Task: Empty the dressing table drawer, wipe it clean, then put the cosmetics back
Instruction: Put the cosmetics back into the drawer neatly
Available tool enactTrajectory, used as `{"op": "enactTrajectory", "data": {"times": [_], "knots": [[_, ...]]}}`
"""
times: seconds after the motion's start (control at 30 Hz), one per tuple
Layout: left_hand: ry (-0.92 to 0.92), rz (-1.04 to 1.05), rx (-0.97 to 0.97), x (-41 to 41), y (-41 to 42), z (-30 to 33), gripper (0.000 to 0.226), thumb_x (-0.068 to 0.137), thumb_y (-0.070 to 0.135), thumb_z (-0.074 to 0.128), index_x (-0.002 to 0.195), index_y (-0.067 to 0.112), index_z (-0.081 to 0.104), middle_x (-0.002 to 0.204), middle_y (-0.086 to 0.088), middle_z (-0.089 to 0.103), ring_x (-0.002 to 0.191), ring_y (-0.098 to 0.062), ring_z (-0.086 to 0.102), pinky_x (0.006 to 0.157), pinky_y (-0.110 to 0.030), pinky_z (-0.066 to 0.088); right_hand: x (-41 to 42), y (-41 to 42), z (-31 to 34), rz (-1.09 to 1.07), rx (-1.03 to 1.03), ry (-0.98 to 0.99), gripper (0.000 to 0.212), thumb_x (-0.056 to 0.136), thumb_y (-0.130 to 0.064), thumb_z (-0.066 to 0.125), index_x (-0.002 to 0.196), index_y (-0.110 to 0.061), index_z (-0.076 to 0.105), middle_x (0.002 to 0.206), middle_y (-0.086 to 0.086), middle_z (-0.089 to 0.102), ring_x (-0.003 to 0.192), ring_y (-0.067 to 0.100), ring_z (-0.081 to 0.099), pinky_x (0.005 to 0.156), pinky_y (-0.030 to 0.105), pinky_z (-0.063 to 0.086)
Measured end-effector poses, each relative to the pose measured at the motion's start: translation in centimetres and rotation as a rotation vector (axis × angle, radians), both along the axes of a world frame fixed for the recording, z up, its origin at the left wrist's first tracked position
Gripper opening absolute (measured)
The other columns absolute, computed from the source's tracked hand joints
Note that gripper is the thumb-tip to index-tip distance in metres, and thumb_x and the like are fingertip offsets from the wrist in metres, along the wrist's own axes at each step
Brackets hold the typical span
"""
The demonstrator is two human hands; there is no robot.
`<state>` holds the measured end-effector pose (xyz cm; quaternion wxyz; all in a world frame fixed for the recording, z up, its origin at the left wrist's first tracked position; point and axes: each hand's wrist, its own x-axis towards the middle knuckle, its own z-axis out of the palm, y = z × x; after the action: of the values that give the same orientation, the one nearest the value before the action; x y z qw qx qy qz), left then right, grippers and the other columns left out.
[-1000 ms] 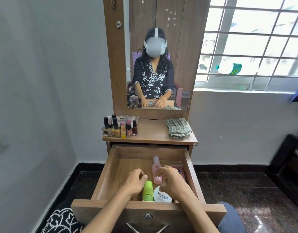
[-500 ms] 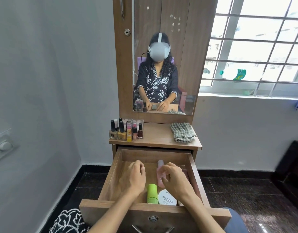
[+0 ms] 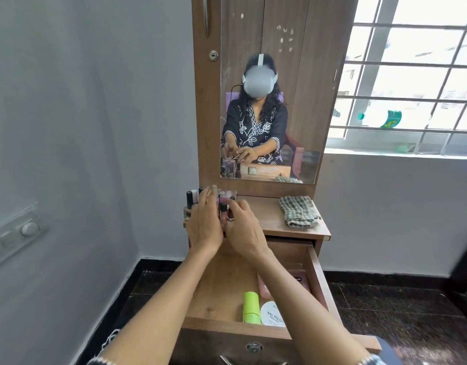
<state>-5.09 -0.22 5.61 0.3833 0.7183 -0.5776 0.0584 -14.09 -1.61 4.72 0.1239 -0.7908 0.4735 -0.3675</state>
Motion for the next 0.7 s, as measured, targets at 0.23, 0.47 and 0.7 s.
{"op": "enactTrajectory", "data": {"times": [0.23,0.47,0.7], "knots": [[-0.223,-0.010,0.148,1.4,-1.4,-0.6,0.055,0.095,0.019,0.051,0.145,0.024,0.028,0.152,0.008,0.029,0.122,-0.023,0.045,0.085,-0.037,0.049,1.6,-1.9,0.6,-0.102,-0.011,0.176,0.043,0.092,-0.008,0.047,0.134,-0.017,0.045,0.133,0.008,0.039,0.102,0.034,0.056,0.075,0.039,0.048],[-0.340,-0.010,0.118,2.0,-1.6,0.2,0.039,0.093,0.016,0.054,0.131,0.020,0.046,0.138,0.005,0.046,0.123,-0.021,0.043,0.084,-0.036,0.045,1.6,-2.5,0.8,-0.123,-0.007,0.190,0.036,0.091,-0.008,0.051,0.125,-0.018,0.055,0.122,0.005,0.048,0.097,0.032,0.059,0.074,0.040,0.051],[-0.267,-0.029,0.084,2.0,-1.7,0.4,0.029,0.094,0.018,0.053,0.122,0.016,0.052,0.126,-0.003,0.051,0.113,-0.022,0.048,0.085,-0.036,0.048,2.0,-2.4,1.7,-0.082,0.023,0.166,0.015,0.091,-0.008,0.051,0.106,-0.009,0.053,0.109,0.012,0.060,0.095,0.033,0.060,0.068,0.035,0.041]]}}
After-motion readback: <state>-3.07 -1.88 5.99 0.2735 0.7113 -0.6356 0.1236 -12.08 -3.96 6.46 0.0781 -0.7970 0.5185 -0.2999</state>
